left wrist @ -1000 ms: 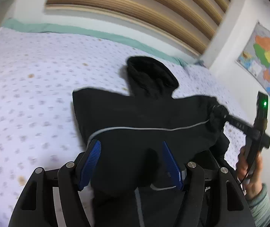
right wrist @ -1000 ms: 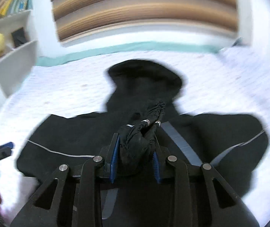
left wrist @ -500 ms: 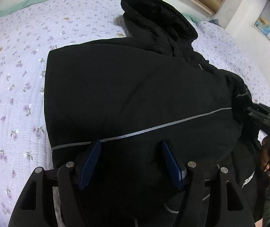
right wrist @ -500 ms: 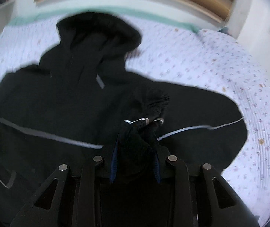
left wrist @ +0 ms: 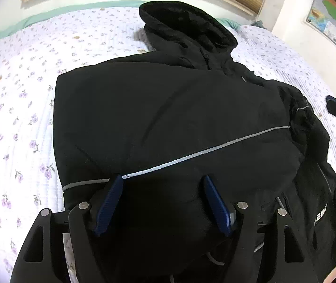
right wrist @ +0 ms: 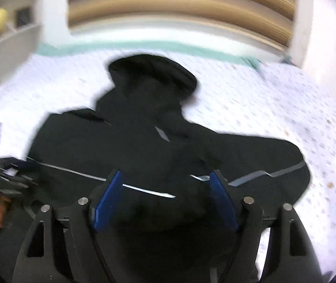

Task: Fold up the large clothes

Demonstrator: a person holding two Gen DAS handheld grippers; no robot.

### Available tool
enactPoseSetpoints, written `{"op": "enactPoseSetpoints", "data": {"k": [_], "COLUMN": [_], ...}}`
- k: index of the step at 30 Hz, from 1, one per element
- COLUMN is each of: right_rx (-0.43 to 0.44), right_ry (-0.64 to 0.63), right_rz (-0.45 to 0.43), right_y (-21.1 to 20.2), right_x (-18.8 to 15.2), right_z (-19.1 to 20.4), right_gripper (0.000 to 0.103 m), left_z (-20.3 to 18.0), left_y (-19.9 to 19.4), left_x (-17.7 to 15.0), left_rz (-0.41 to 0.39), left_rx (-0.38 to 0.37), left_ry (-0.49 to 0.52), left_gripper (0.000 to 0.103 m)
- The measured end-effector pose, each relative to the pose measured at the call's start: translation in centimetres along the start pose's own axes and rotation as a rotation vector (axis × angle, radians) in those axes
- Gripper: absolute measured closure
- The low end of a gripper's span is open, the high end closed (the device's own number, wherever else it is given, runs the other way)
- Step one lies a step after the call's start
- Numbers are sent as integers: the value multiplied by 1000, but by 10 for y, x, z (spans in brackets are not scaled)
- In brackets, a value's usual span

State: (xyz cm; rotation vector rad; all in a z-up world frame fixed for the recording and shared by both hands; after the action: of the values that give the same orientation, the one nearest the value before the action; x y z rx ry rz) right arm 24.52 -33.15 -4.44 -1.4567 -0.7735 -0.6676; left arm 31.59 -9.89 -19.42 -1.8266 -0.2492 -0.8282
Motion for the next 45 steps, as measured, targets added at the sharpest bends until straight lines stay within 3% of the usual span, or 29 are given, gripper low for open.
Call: {"op": "enactPoseSetpoints", "data": {"k": [2, 3, 6, 10, 16, 19, 23, 27, 32, 37, 42, 45], "right_rx": [-18, -29, -18, 62, 48, 112, 194, 188, 37, -9, -44, -25], "right_ry": [-27, -32, 17, 89, 82, 124, 193, 312, 414, 527, 660, 713], "right_rz": [68, 96, 262, 193, 208, 220, 169, 88, 20, 56, 77, 110], "right_y": [26, 38, 93, 97, 87, 63, 8, -38, -66, -52, -27, 8], "right_x": [-9, -16, -57, -71, -73, -69, -59, -42, -38, -65, -95, -104], "right_z": [13, 16, 15, 6, 9, -5, -21, -80, -173, -251, -309, -329], "right_gripper": [27, 34, 42, 39, 39, 37, 26, 26, 20, 18, 17, 17], "left_z": [1, 1, 1, 3, -10, -30, -79, -133, -172, -170, -190, -185], "left_y": [0, 0, 0, 2, -8, -31, -67, -68, -3, 90, 96, 95], "left_x": [0, 0, -1, -3, 1, 10, 44, 79, 88, 52, 28, 27], "left_rz": [-7, -11, -27, -45, -14, -17, -68, -79, -23, 78, -52, -63], "left_rx": [-4, -5, -19, -45, 38, -9, -86, -207, -206, -182, -84, -114], "left_ry": [-1, 1, 10, 7, 56, 82, 109, 78, 23, -5, 188, 165], "left_gripper": [30, 30, 28, 25, 25, 27, 27, 27, 27, 27, 24, 24]}}
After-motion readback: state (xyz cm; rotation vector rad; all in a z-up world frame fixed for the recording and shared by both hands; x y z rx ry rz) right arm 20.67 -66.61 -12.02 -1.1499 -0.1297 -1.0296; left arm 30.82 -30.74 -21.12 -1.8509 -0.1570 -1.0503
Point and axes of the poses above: each gripper's, at about its wrist camera, not at the fingertips, and y roughly the way its jaws point, z to its left, x to its top, the point moved 4 cm from there along y, roughly the way its jaws point, and after that the axes turned 6 degrees about -z, right-handed, at the moved point
